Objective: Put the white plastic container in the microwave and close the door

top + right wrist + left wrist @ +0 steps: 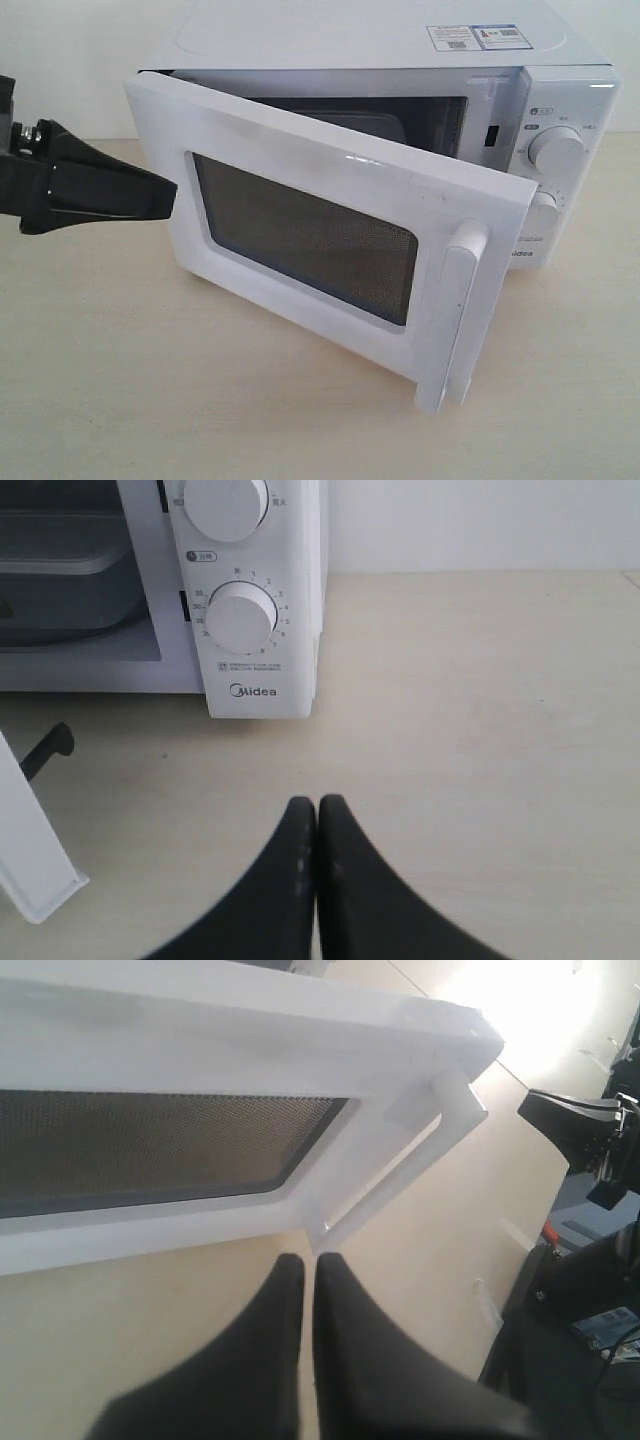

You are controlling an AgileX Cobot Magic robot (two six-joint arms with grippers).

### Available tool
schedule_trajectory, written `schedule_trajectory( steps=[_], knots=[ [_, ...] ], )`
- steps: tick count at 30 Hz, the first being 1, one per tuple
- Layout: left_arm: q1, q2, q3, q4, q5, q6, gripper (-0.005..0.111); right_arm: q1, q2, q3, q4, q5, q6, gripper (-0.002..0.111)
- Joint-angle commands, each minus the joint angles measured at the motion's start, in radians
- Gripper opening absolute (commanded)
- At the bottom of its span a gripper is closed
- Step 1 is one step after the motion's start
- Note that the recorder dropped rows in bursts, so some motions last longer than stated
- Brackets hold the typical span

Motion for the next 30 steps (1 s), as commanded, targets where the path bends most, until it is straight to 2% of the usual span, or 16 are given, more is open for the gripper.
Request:
schedule_trajectory(
  steps=[1,30],
  knots=[
    [-0.003,0.002,0.004,0.002,0.013,0.006,0.004,0.002,-0.005,0.0,0.001,0.0,-0.006,0.0],
    [-0.003,0.002,0.004,-0.004,-0.014,0.006,0.004,0.002,-0.005,0.0,0.001,-0.005,-0.006,0.0]
  ],
)
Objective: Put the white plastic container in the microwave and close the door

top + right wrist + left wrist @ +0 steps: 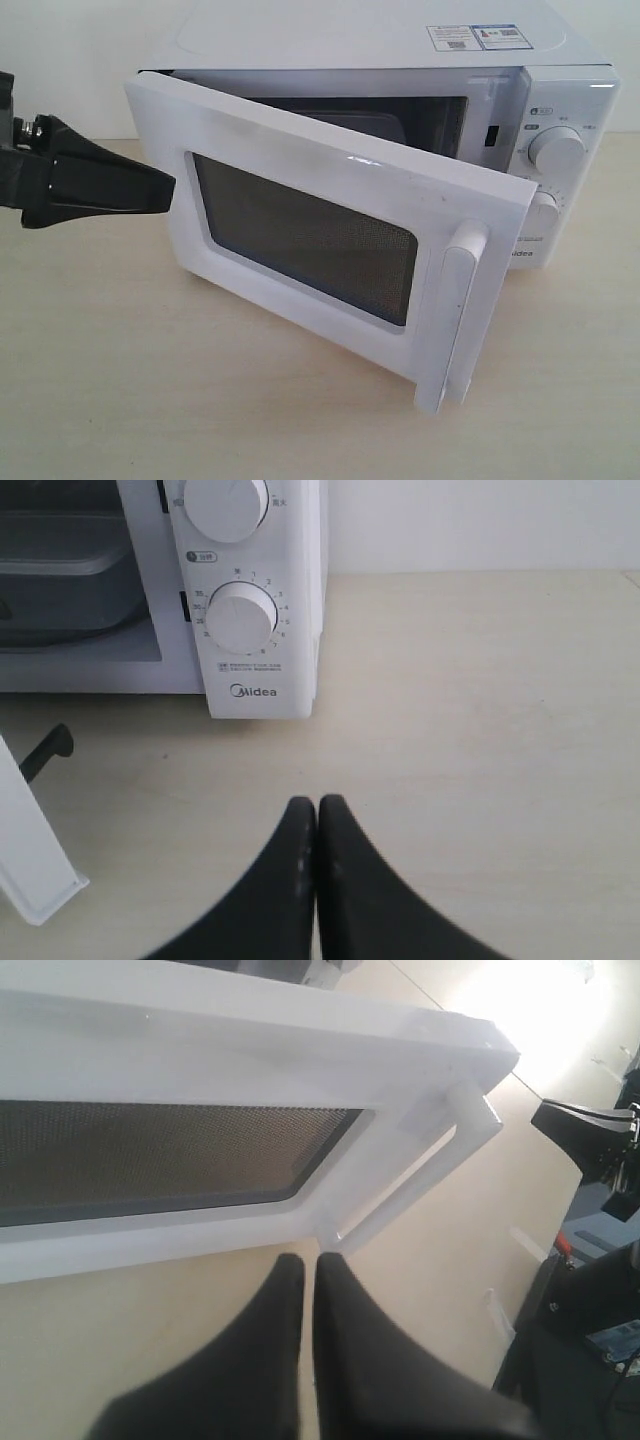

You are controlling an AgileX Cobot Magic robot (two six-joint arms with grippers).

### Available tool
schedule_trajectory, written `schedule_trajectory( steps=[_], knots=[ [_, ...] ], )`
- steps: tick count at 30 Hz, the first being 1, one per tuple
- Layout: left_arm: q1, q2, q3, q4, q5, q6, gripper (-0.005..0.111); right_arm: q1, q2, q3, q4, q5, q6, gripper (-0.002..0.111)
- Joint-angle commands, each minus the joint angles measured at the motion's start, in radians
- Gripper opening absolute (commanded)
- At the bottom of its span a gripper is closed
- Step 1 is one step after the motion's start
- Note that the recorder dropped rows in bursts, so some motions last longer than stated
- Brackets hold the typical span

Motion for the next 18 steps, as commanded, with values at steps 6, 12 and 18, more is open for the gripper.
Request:
schedule_trajectory(
  steps=[6,12,18],
  knots=[
    [-0.003,0.002,0.004,-0.004,0.015,0.006,0.004,0.002,-0.005,0.0,-0.059,-0.051,-0.065,0.0],
    [-0.003,0.002,0.004,-0.013,0.015,0.003,0.004,0.002,-0.005,0.0,-0.048,-0.367,-0.054,0.0],
    [-0.003,0.002,0.004,-0.012,0.001,0.003,0.004,0.002,-0.005,0.0,-0.028,-0.84,0.107,0.0]
  ],
)
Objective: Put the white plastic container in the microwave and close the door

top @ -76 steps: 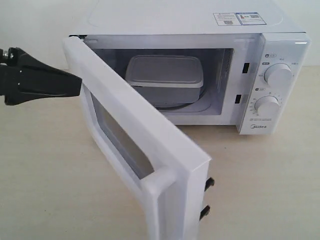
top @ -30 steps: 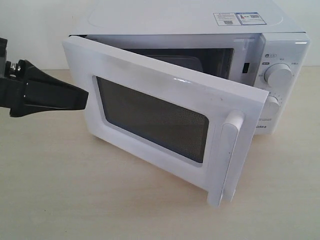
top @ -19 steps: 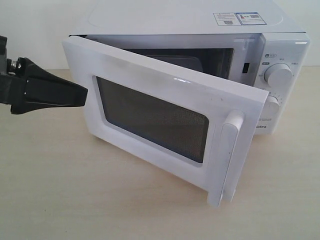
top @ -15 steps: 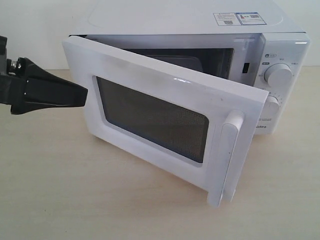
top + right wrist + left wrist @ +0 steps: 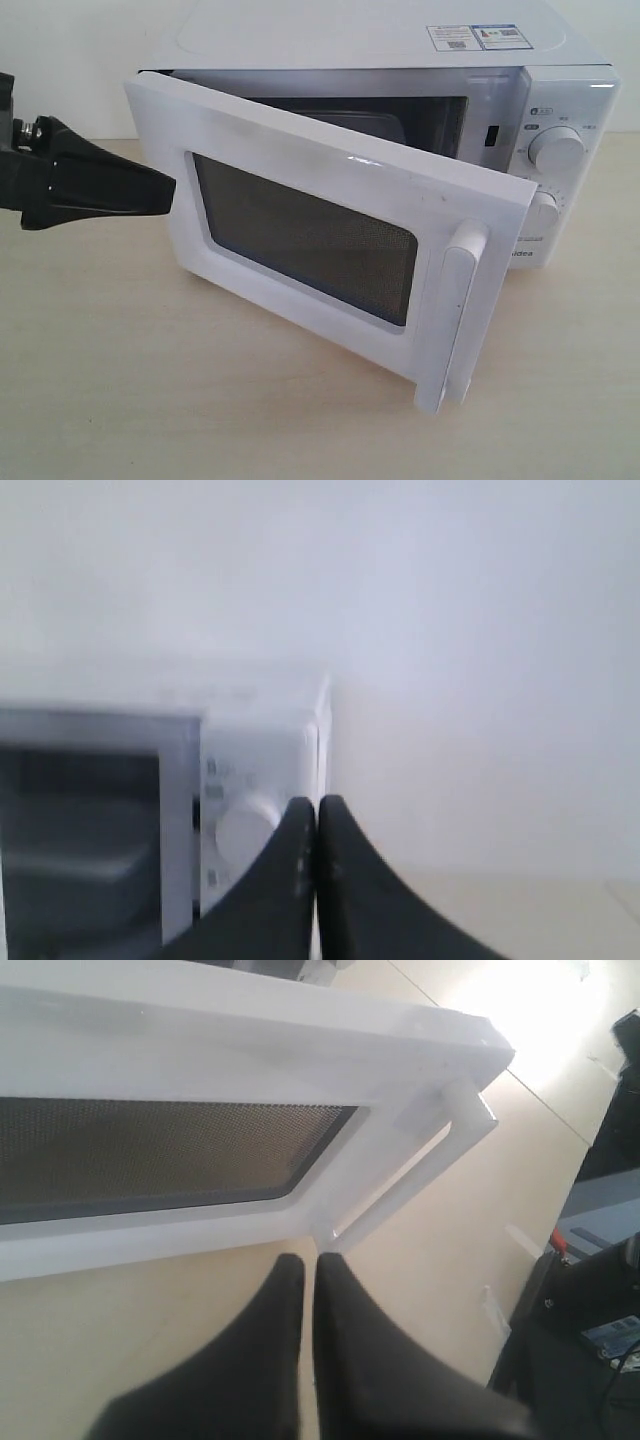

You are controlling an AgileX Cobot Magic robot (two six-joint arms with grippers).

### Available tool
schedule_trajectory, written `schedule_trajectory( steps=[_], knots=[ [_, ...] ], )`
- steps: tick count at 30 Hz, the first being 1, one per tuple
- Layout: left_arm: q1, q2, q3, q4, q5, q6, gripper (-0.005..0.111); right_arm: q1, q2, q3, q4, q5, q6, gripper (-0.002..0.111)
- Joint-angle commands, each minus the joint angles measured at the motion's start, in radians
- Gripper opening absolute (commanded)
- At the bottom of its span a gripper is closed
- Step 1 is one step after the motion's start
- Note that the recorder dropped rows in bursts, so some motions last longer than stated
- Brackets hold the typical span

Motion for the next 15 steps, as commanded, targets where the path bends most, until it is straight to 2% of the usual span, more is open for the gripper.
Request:
schedule_trajectory(
  steps=[1,2,4,8,12,15],
  knots=[
    [-0.003,0.002,0.004,-0.017,-0.008,0.003,0.004,0.002,-0.005,0.0,0.021,-0.399,0.183,0.0],
    [-0.003,0.002,0.004,-0.022,-0.008,0.003,0.004,0.002,-0.005,0.0,0.021,-0.442,0.195,0.0],
    [-0.003,0.002,0.004,-0.024,-0.008,0.003,0.004,0.002,-0.005,-0.072,0.009,-0.358,0.187,0.0],
    [-0.003,0.002,0.004,-0.038,-0.006,0.003,0.004,0.002,-0.001,-0.336,-0.077,0.071,0.172,0.0],
    [-0.003,0.002,0.004,-0.038,-0.027,0.003,0.004,0.002,0.113,-0.598,-0.084,0.411,0.154,0.0],
    [-0.003,0.002,0.004,-0.054,-0.029,0.003,0.004,0.002,0.222,-0.744,-0.084,0.731,0.157,0.0]
  ],
)
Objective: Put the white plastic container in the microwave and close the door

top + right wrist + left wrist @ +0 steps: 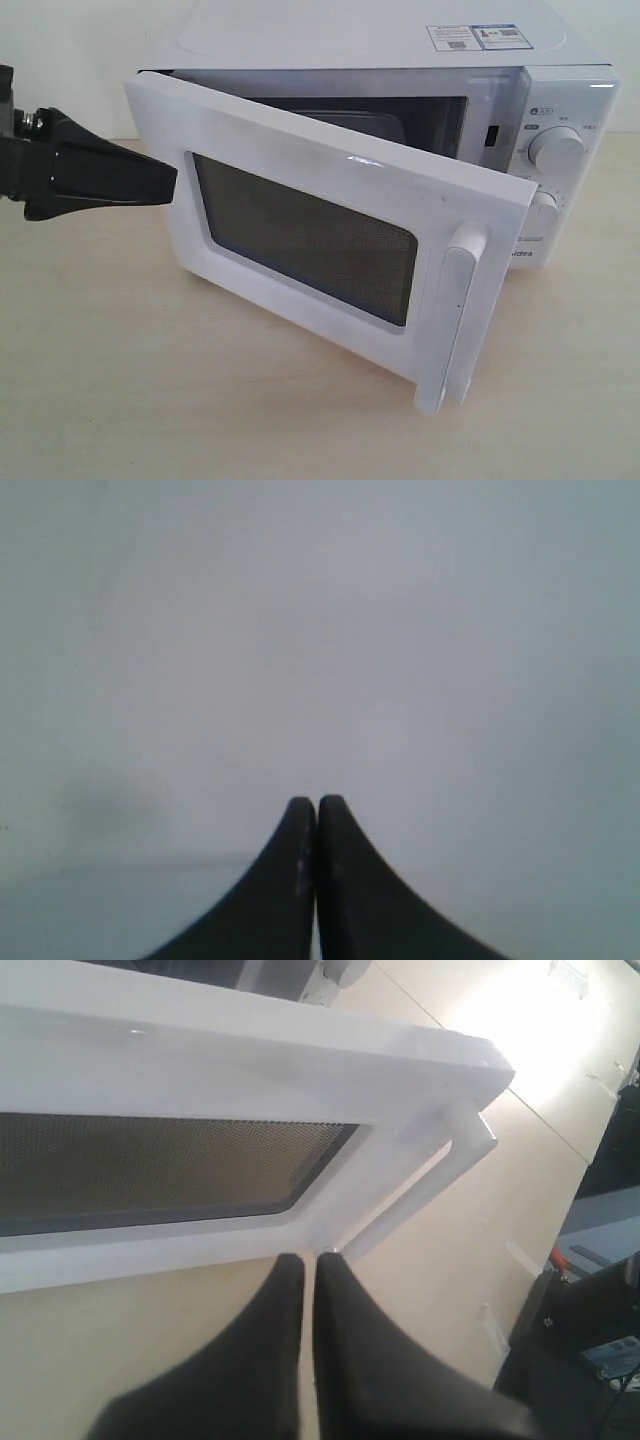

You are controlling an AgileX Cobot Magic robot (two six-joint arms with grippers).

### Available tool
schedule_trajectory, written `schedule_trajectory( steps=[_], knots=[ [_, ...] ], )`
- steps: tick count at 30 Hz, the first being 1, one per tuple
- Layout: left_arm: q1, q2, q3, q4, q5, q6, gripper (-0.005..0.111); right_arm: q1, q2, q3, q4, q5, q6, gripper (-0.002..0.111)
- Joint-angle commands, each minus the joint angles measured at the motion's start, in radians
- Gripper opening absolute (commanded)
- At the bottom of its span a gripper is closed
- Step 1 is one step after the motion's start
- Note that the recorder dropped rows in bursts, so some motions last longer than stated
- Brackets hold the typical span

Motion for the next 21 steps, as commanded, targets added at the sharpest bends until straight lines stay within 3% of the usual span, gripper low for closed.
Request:
schedule_trajectory(
  steps=[1,6,13,16,21],
  knots=[
    [-0.003,0.002,0.004,-0.033,-0.011,0.003,0.004,0.002,0.153,-0.198,-0.012,0.501,-0.01,0.0],
    [-0.003,0.002,0.004,-0.04,-0.011,0.003,0.004,0.002,0.243,-0.22,0.032,0.71,-0.01,0.0],
    [-0.003,0.002,0.004,-0.04,0.022,0.003,0.004,0.002,0.255,-0.22,0.088,0.705,0.026,0.0],
    [-0.003,0.002,0.004,-0.04,0.026,0.003,0.004,0.002,0.277,-0.22,0.339,0.655,-0.093,0.0],
    [-0.003,0.002,0.004,-0.055,0.039,0.003,0.004,0.002,0.393,-0.203,0.927,0.731,-0.578,0.0]
  ],
)
